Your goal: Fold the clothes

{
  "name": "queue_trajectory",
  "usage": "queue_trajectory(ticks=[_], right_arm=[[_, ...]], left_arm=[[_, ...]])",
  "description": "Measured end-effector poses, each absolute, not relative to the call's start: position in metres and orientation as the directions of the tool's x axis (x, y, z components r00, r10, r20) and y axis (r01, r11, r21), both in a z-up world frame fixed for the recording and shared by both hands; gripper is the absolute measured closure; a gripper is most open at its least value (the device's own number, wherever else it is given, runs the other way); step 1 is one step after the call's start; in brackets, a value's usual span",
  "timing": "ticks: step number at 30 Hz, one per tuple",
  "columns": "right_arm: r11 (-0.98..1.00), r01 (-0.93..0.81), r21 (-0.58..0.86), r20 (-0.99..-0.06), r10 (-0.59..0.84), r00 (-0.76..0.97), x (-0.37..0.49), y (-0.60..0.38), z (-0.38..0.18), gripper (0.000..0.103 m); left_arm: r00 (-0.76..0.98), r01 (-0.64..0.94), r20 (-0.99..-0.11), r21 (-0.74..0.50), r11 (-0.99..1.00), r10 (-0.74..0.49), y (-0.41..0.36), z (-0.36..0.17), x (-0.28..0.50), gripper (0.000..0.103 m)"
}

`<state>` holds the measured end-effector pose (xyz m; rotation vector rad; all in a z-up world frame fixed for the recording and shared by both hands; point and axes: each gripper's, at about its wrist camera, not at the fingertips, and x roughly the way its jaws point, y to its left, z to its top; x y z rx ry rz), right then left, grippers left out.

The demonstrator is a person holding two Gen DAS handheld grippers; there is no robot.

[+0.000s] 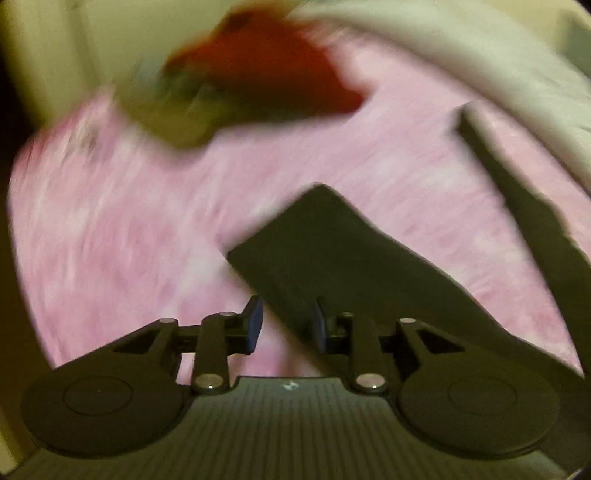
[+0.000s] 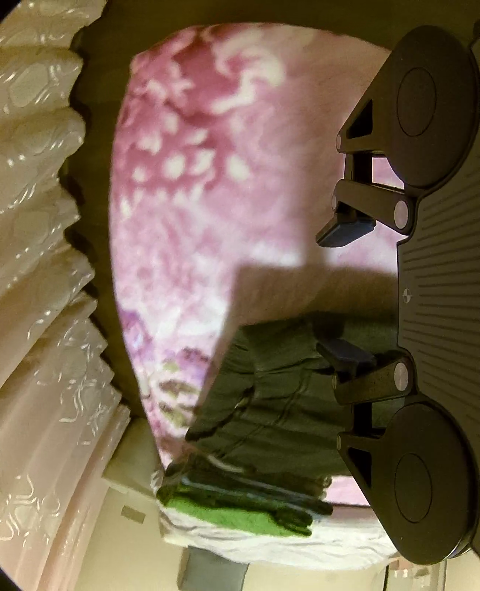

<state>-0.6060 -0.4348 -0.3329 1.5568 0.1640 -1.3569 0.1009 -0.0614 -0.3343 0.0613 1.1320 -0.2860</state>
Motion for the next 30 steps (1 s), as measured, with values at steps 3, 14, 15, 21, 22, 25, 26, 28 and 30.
queue_trajectory(ticks=[3,14,15,21,22,25,26,28,30], right_arm=[[-0.454,0.662,0.597,-0.787,-0.49,0.375,-0.604,-0.433,-0.335,0.044],[-0.428,0.682,0.593,-0.783,-0.504,0.364,-0.596,-0.456,-0.349,0.036],[-0.414,0.696,0.586,-0.786,-0.499,0.365,-0.594,-0.458,-0.347,0.038],[-0.325,0.756,0.569,-0.777,-0.515,0.363,-0.585,-0.462,-0.323,0.091],[-0.32,0.746,0.584,-0.764,-0.528,0.371,-0.59,-0.459,-0.316,0.091],[-0.314,0.721,0.618,-0.732,-0.565,0.382,-0.603,-0.445,-0.299,0.092],[-0.329,0.717,0.614,-0.736,-0.567,0.37,-0.61,-0.438,-0.297,0.092],[-0.361,0.709,0.606,-0.745,-0.569,0.347,-0.622,-0.424,-0.295,0.092],[-0.391,0.703,0.595,-0.759,-0.562,0.33,-0.628,-0.416,-0.301,0.092]], left_arm=[[0.341,0.217,-0.915,-0.149,0.965,-0.218,-0.057,-0.348,0.094,0.066],[0.322,0.184,-0.912,-0.203,0.962,-0.254,-0.076,-0.373,0.116,0.042],[0.33,0.192,-0.912,-0.187,0.963,-0.243,-0.077,-0.373,0.116,0.05],[0.354,0.227,-0.888,-0.222,0.948,-0.293,-0.064,-0.361,0.122,0.097],[0.359,0.241,-0.882,-0.229,0.943,-0.306,-0.062,-0.356,0.121,0.097],[0.386,0.329,-0.853,-0.229,0.916,-0.352,-0.056,-0.338,0.109,0.096],[0.389,0.354,-0.851,-0.216,0.91,-0.354,-0.053,-0.336,0.105,0.096],[0.378,0.376,-0.863,-0.188,0.908,-0.335,-0.045,-0.337,0.097,0.096],[0.361,0.375,-0.88,-0.166,0.912,-0.309,-0.039,-0.345,0.091,0.096]])
